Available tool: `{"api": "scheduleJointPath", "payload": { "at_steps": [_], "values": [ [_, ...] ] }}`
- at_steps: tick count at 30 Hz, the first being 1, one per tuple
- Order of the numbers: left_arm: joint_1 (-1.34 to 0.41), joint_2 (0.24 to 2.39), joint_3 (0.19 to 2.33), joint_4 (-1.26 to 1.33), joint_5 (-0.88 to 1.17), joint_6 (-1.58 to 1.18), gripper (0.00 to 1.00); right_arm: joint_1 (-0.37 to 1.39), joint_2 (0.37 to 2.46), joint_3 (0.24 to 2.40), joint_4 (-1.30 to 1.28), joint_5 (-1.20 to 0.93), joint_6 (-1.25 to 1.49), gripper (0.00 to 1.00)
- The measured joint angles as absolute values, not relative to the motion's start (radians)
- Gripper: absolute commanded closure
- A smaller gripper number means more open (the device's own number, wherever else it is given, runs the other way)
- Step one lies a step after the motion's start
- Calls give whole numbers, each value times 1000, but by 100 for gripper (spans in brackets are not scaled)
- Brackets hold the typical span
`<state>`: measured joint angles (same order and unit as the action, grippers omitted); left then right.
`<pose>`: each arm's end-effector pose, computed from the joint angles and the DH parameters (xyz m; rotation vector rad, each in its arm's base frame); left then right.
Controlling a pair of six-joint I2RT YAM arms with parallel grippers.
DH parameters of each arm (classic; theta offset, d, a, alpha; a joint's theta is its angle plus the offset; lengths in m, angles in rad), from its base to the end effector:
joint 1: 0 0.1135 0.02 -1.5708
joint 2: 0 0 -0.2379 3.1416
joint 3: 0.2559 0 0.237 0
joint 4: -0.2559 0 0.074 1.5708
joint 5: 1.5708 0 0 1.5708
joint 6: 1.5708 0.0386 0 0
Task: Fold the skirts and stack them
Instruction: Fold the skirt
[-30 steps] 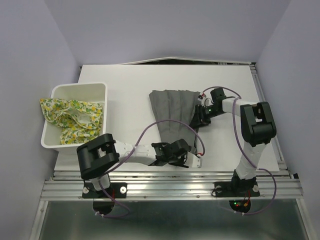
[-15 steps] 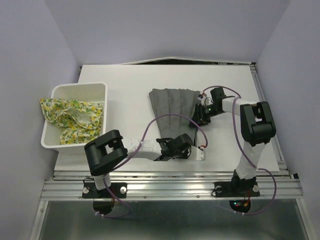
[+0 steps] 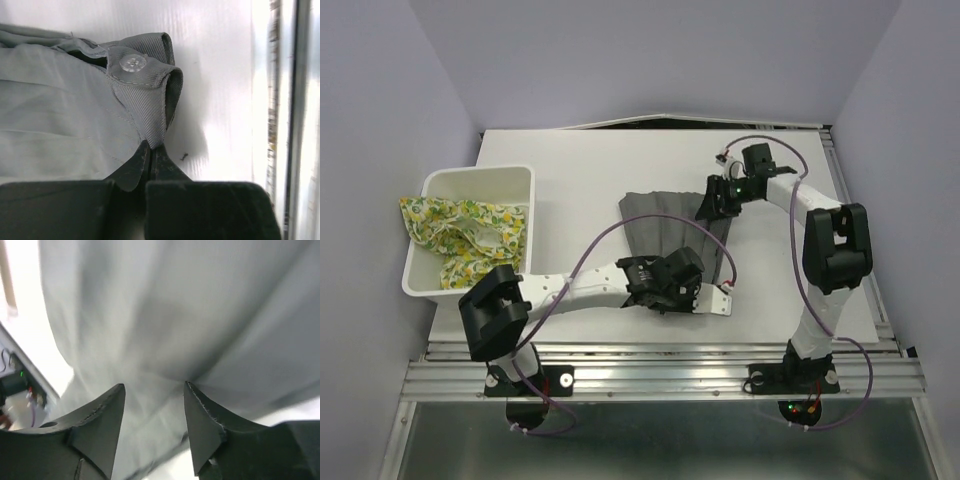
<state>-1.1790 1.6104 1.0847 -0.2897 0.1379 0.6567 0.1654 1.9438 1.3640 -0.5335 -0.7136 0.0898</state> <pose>0.1229 -0.3114 0.2063 1.9584 1.4146 -0.4085 0.3676 0.0870 0.1670 -0.3233 2.5862 1.0369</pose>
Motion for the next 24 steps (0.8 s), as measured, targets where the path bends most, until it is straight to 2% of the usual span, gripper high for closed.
{"api": "scheduleJointPath", "payload": {
  "at_steps": [3,9,12,16,20,24],
  "values": [
    [-1179,1573,1144,-394,210,659,100,165,1944,1489,-535,-683,72,31],
    [-1177,1553,1292,-609,347,682,100,165,2037,1736,-546,-653,17,31],
    [-1169,1556,1367,-701,381,696,100,168,2167,1831,-562,-657,-28,36],
    [-1122,1610,1533,-828,428,730,100,180,2285,1832,-617,-675,-78,45],
    [-1003,1719,1710,-887,437,782,100,219,2297,1798,-667,-740,-110,53],
    [-945,1771,1752,-884,366,848,100,255,2297,1766,-683,-797,-131,61]
  ]
}}
